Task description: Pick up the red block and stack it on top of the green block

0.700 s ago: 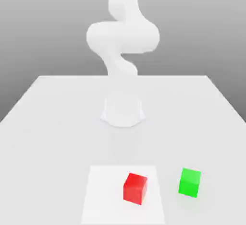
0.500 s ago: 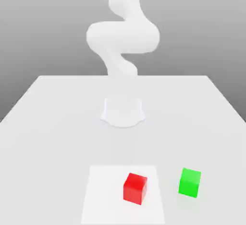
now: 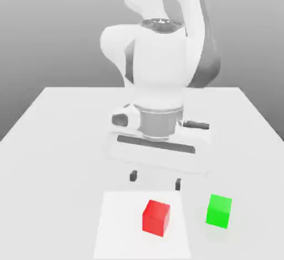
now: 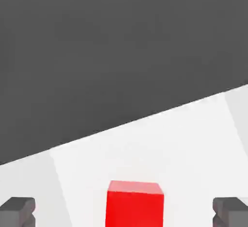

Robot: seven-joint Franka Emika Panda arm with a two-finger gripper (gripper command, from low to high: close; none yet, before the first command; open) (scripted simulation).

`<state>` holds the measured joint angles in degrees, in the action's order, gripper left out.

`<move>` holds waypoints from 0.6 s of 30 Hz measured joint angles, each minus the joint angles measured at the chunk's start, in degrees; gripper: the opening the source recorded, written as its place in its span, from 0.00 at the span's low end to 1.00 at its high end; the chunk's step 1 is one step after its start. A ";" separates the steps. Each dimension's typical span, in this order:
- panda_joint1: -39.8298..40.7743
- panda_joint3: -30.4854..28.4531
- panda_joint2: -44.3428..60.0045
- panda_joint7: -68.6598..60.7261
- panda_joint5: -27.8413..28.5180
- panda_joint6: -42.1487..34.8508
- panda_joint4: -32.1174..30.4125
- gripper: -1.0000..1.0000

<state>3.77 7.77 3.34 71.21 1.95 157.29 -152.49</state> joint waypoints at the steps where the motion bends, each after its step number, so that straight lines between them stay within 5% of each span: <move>1: -0.16 -0.22 2.06 0.68 0.36 1.48 -0.17 0.50; 6: -2.46 -3.19 12.45 3.40 3.49 9.99 0.94 0.50; 7: -2.79 -3.59 13.50 3.66 3.83 10.87 1.09 0.00; 13: -2.93 -3.75 14.02 3.91 4.12 11.39 1.16 0.00; 18: -1.34 -1.56 6.16 1.83 1.32 4.74 -0.03 0.00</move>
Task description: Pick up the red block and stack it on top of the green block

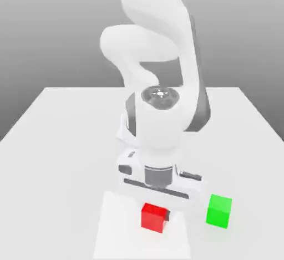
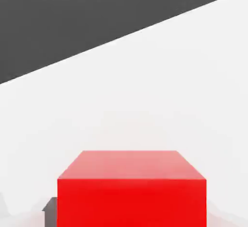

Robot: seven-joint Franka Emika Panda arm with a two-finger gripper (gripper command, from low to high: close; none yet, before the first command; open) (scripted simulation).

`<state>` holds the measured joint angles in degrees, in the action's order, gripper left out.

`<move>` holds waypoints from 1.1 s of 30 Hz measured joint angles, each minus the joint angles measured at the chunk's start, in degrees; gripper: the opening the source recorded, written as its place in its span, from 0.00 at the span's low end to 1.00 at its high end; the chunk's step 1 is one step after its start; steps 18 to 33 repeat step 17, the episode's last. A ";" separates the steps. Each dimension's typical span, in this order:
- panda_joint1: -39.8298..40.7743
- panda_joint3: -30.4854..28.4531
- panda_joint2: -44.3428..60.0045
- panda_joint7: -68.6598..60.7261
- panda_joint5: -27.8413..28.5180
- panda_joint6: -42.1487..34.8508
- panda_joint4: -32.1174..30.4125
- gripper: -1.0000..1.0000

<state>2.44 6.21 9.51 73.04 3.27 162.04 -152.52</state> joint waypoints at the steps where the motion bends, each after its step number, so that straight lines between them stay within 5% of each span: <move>1: 0.08 0.25 -2.03 -0.58 -0.78 -1.72 -0.31 0.00; 7: -14.05 7.37 -9.58 6.96 -3.54 -9.64 0.15 0.00; 9: -19.61 6.80 -7.76 9.27 -2.35 -8.11 0.42 0.00; 13: -17.75 3.56 -0.29 12.60 1.61 -1.21 0.82 0.00; 14: -18.00 3.14 0.81 13.01 2.17 -0.18 0.87 1.00; 33: -18.00 3.14 0.81 13.01 2.17 -0.18 0.87 1.00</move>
